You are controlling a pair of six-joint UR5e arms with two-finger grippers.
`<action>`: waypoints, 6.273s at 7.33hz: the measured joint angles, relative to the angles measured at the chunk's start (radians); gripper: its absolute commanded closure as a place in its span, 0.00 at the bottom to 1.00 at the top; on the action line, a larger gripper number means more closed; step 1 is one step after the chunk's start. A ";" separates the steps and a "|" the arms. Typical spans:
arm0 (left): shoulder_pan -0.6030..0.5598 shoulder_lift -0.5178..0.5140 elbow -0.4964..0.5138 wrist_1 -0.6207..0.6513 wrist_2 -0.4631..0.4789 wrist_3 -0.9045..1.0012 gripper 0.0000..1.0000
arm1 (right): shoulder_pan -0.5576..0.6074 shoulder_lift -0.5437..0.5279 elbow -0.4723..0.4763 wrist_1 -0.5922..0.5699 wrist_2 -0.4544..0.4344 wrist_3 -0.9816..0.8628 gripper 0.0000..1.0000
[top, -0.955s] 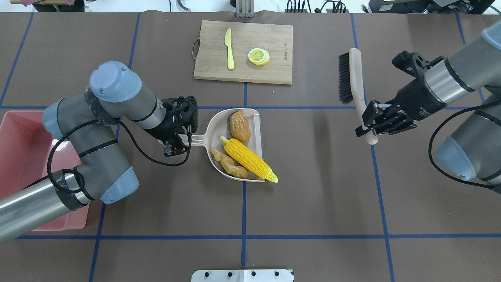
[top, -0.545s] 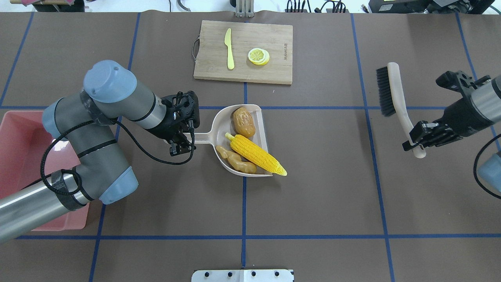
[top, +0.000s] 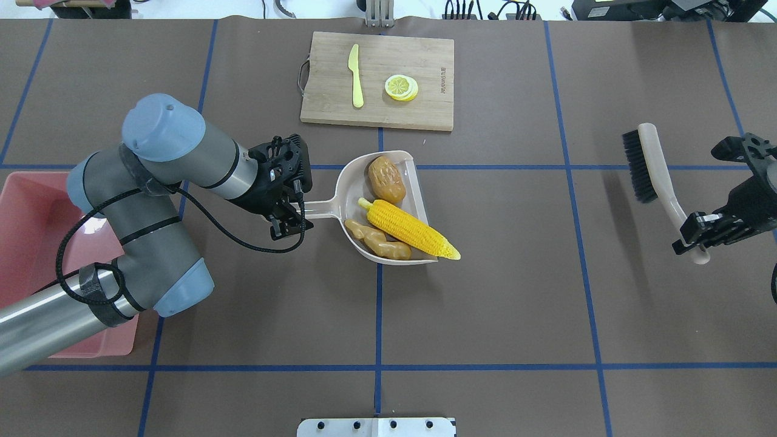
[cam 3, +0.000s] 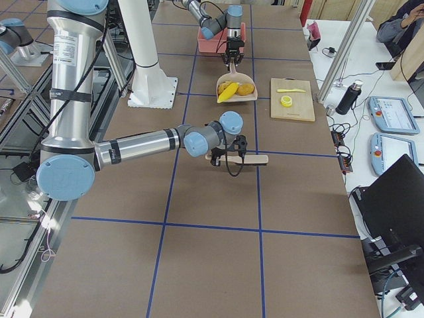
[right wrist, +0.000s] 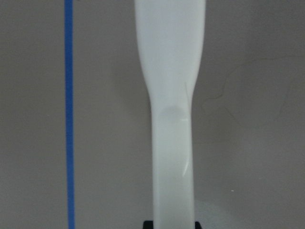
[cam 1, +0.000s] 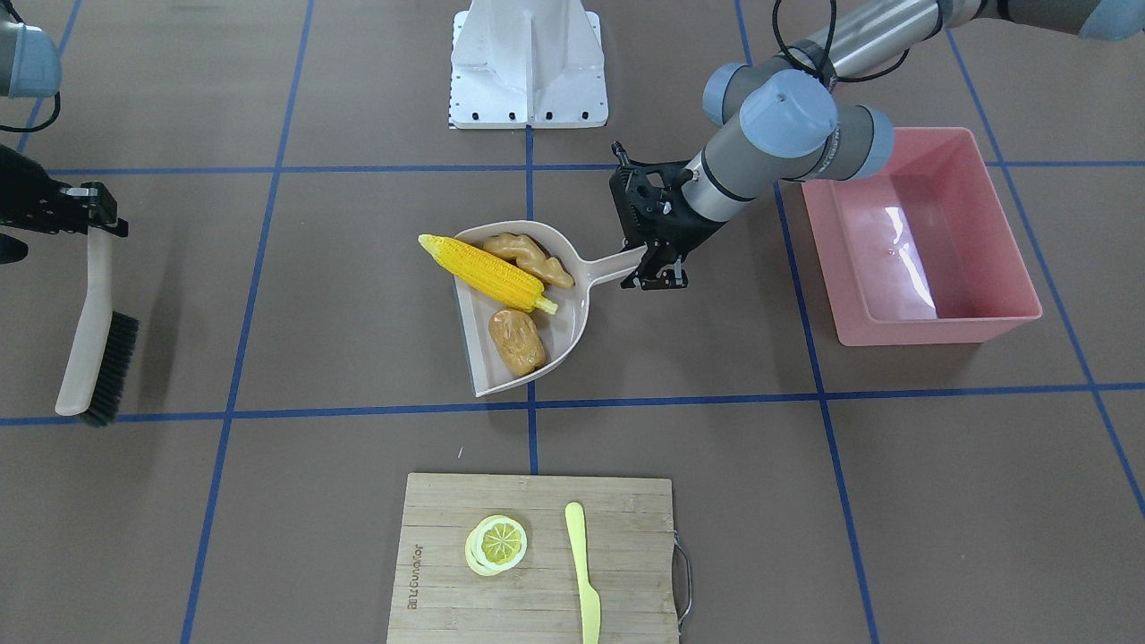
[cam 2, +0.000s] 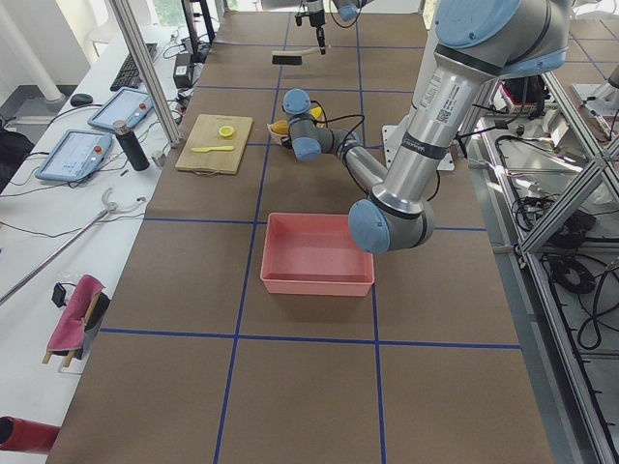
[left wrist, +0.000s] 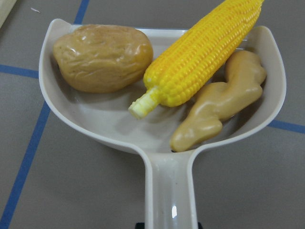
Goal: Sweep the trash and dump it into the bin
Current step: 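Lift the loaded dustpan with the left gripper and carry it over the bin, then hold the dustpan above the pink bin with the left gripper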
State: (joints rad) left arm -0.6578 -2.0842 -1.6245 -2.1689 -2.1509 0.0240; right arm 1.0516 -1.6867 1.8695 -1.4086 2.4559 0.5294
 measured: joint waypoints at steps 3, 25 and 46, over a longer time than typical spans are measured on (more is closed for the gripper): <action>-0.047 0.035 -0.003 -0.181 0.005 -0.124 1.00 | 0.057 -0.073 -0.011 -0.126 -0.124 -0.266 1.00; -0.988 0.902 -0.043 -0.790 -0.797 -0.051 1.00 | 0.224 -0.038 -0.250 -0.130 -0.060 -0.316 0.00; -0.833 1.304 -0.653 0.373 -0.299 0.684 1.00 | 0.513 0.004 -0.148 -0.126 -0.216 -0.339 0.00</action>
State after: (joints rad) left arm -1.4908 -0.7805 -2.2772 -1.7962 -2.4501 0.7078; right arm 1.5647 -1.6825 1.7215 -1.5342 2.2401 0.1904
